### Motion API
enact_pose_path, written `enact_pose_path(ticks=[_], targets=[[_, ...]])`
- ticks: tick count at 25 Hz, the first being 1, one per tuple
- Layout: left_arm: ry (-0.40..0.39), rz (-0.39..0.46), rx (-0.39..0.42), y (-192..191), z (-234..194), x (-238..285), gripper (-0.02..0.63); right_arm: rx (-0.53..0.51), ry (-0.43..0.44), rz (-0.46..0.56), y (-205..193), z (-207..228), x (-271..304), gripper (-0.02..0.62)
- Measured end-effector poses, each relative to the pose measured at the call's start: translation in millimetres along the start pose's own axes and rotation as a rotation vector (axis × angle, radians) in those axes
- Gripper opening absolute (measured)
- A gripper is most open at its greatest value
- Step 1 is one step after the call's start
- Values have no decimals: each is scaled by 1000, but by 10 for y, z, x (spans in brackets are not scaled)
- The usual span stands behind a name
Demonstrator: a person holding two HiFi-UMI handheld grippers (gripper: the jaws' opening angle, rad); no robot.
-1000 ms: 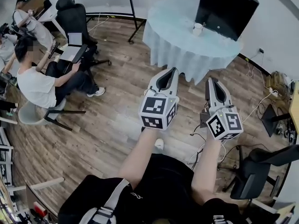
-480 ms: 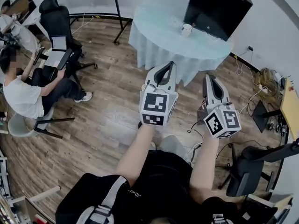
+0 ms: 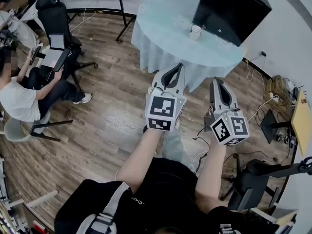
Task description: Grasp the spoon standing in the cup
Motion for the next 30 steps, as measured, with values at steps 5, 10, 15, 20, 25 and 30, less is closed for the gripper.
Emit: enact_pose_path(ticks=[5,10,15,20,25,30], targets=[[18,-39,-16,-37,-128,425,14,19,28,-35,-43,256,382,6],[23,-53,-31,-51,-139,826,14,55,20,-63,-44,618,660,6],[8,-73,-67,-78,-80,1220,14,43,11,-89,-7,936,807,6],[4,-89,-82,-89,-69,1599,14,54,-3,-109,41,1290,1031,6],[35,-110,-92,-71,-184,1908,14,53,30,-110,79,1487,1333,6],[38,-79,-48,136,-143,2091,14,60,43,-57,268,1706,1478,6]])
Point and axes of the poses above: the fingertips, and each gripper's own axes: x forward along the fingers, z to its right, y out of its top, the point moved 8 cm from there along -x, backward along the fingers, and after that the axes turned 11 degrees about -z, right-handed, at the moved point
